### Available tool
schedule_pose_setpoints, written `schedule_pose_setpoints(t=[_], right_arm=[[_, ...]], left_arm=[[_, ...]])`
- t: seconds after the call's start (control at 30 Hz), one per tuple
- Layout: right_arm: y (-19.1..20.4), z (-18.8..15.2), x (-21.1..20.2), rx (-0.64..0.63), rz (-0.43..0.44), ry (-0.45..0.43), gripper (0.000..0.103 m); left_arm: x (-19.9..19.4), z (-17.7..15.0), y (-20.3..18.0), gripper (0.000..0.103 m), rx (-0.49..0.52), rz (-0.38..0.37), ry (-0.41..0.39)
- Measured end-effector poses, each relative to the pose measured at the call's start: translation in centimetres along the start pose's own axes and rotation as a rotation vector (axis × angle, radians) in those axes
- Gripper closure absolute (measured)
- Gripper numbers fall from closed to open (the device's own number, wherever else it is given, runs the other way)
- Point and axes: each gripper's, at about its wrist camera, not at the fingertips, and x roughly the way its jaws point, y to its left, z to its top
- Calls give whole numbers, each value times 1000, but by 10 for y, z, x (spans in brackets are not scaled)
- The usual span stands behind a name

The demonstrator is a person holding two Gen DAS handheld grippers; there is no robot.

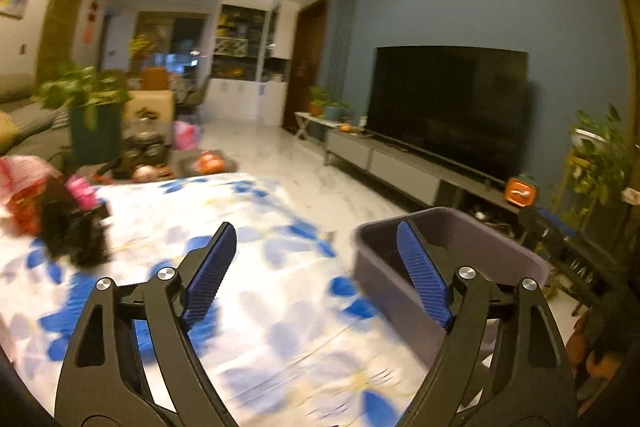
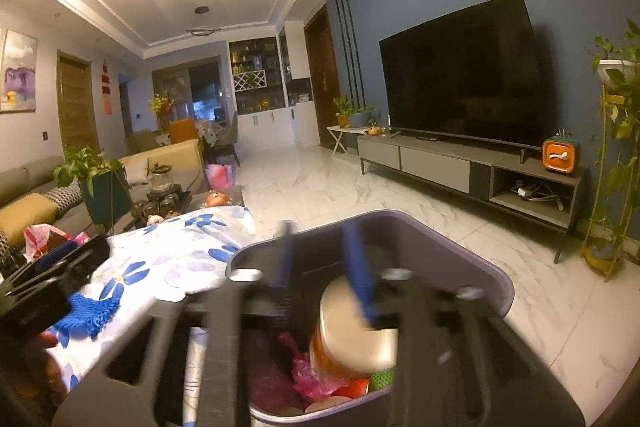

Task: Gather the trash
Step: 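Move the left tool to the red can while the right tool reaches the blue mesh sleeve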

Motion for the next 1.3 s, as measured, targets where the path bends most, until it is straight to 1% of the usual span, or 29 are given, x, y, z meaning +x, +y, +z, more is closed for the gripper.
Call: schedule_pose_setpoints(t=[0.03,0.1,0.13,0.2,0.27,0.3,0.37,0.43,0.6,0.63,0.7,0.73,0.87,1.0,1.13,1.3], right_arm=[[2,0,-3,-2,0,-6,54],[6,-1,-9,-11,-7,-14,48],[8,-2,-14,-15,-12,-20,43],[11,-3,-21,-19,-19,-30,37],[17,-6,-29,-20,-14,-33,28],[19,-7,-32,-19,-13,-32,26],[26,-10,-39,-16,-2,-30,20],[34,-14,-46,-14,17,-28,18],[56,-23,-57,-30,59,-13,15],[62,-25,-59,-35,69,-7,14],[73,-30,-62,-40,96,5,11],[78,-32,-63,-42,105,10,8],[99,-37,-67,-65,158,20,6],[124,-41,-70,-95,203,31,6],[151,-45,-72,-144,247,38,6],[176,-50,-73,-186,301,50,6]], left_arm=[[-5,-1,7,20,-5,25,-4],[-18,-5,22,19,-15,77,-4],[-24,-6,28,18,-21,99,-4],[-34,-8,39,17,-26,134,-2],[-49,-12,51,16,-30,172,-9],[-55,-13,57,16,-34,185,-10],[-69,-16,68,15,-45,216,-11],[-83,-19,81,15,-48,254,-12],[-118,-28,105,15,-45,356,-24],[-128,-31,112,15,-42,388,-29],[-140,-33,120,15,-48,419,-33],[-148,-34,127,15,-59,434,-38],[-171,-40,150,15,-82,496,-46],[-188,-43,171,15,-124,518,-45],[-200,-47,188,15,-132,544,-48],[-210,-50,204,15,-152,539,-49]])
